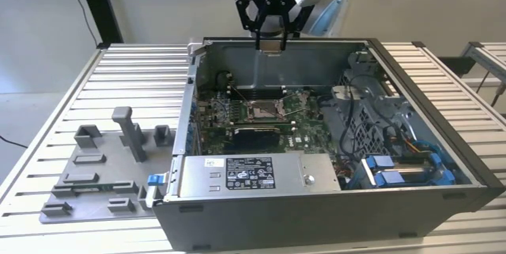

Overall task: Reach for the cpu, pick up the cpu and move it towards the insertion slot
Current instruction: 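Pick up the cpu and move it towards the insertion slot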

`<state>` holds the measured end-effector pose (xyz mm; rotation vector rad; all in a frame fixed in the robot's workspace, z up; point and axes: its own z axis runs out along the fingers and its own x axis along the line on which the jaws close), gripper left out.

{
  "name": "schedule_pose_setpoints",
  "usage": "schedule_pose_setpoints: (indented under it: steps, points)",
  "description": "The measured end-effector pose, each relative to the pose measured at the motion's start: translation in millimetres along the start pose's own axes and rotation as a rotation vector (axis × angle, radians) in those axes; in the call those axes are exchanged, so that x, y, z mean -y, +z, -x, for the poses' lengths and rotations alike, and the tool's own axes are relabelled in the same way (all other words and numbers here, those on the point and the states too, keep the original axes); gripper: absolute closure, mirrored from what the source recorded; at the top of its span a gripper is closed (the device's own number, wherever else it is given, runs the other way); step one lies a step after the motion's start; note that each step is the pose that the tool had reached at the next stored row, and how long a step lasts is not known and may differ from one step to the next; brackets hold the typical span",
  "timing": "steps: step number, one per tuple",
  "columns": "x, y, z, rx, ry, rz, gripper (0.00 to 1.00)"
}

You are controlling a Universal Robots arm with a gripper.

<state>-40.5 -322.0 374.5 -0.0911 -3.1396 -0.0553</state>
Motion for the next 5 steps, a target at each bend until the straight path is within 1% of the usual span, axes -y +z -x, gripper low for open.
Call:
schedule_pose_setpoints:
  steps: [5]
  points:
    - [-0.1,0.1,0.0,-0.0003,0.000,0.0001,1.00]
